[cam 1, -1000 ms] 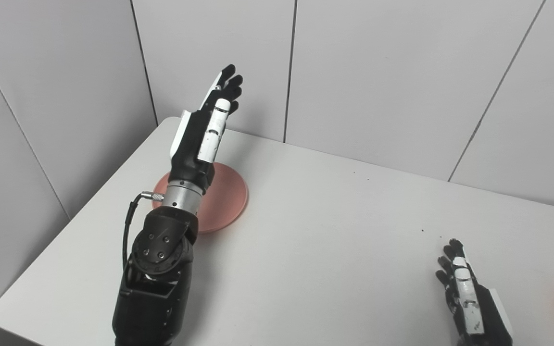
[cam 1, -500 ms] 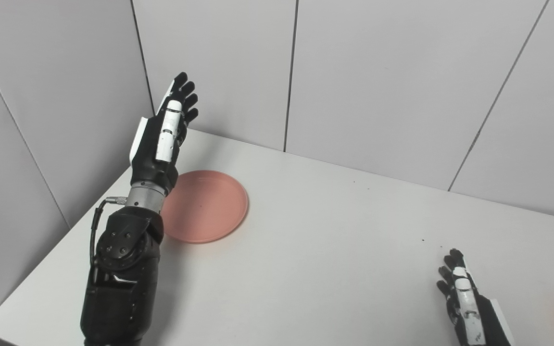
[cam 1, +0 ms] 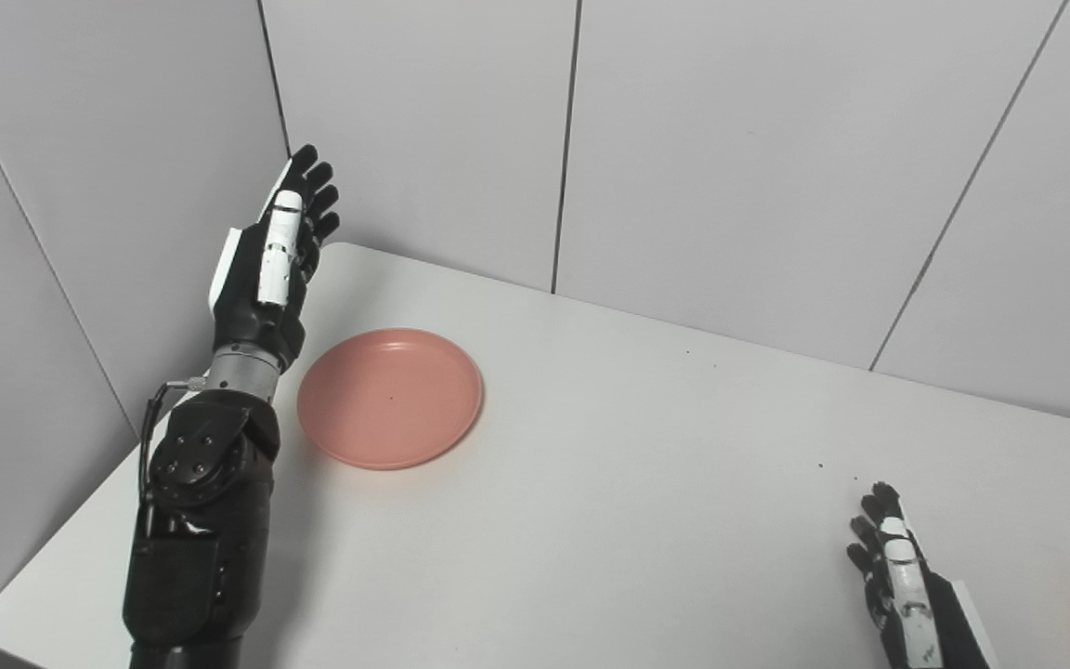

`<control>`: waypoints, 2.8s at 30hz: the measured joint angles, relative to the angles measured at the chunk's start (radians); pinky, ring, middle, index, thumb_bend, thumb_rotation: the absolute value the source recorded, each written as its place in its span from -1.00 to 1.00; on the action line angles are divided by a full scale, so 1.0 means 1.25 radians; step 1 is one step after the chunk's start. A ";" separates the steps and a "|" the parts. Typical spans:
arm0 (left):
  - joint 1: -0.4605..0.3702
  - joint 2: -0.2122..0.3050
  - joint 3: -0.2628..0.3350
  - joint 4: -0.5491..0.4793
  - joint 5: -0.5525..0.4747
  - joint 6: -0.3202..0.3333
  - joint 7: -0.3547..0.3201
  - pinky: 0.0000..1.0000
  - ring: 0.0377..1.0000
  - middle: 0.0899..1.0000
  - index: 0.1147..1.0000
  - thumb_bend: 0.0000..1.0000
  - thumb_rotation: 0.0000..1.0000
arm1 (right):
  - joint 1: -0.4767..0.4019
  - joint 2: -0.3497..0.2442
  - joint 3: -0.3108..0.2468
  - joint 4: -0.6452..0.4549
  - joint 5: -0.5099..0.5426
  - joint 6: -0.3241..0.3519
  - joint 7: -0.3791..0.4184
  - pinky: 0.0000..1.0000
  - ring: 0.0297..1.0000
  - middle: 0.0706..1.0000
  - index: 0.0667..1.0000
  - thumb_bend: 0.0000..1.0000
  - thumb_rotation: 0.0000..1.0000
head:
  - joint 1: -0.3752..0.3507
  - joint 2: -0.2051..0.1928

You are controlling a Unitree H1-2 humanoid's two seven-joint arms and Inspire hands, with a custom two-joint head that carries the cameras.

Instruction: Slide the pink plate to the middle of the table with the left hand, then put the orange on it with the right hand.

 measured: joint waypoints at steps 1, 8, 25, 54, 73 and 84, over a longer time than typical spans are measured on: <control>0.001 0.001 0.000 0.001 0.000 0.000 0.000 0.91 0.92 0.91 0.86 -0.27 1.00 | 0.000 0.000 0.000 0.000 -0.001 0.000 0.000 1.00 0.98 1.00 1.00 -0.62 1.00 | 0.000 0.000; 0.010 0.005 0.006 0.026 -0.015 0.000 -0.001 0.94 0.93 0.91 0.87 -0.32 1.00 | 0.000 0.000 0.000 0.000 0.002 0.000 0.000 1.00 0.99 1.00 1.00 -0.62 1.00 | 0.001 -0.001; 0.016 0.031 0.030 0.124 -0.053 0.001 -0.001 0.93 0.92 0.88 0.83 -0.38 1.00 | 0.000 -0.001 -0.002 0.000 0.004 0.001 0.000 1.00 0.99 1.00 1.00 -0.62 1.00 | 0.007 0.000; 0.056 0.041 0.043 0.275 -0.104 -0.057 -0.023 0.98 0.95 0.92 0.89 -0.42 1.00 | -0.001 -0.005 -0.002 0.001 0.003 0.001 0.000 1.00 0.99 1.00 1.00 -0.61 1.00 | 0.011 0.004; 0.055 0.051 0.027 0.382 -0.117 -0.112 -0.054 1.00 0.94 0.91 0.90 -0.37 1.00 | -0.001 -0.005 -0.001 0.001 0.003 0.001 0.001 1.00 0.99 1.00 1.00 -0.61 1.00 | 0.010 0.005; 0.052 0.051 0.006 0.399 -0.099 -0.134 -0.043 0.97 0.94 0.91 0.88 -0.40 1.00 | -0.001 -0.005 -0.002 0.001 0.003 0.001 0.000 1.00 0.99 1.00 1.00 -0.61 1.00 | 0.011 0.005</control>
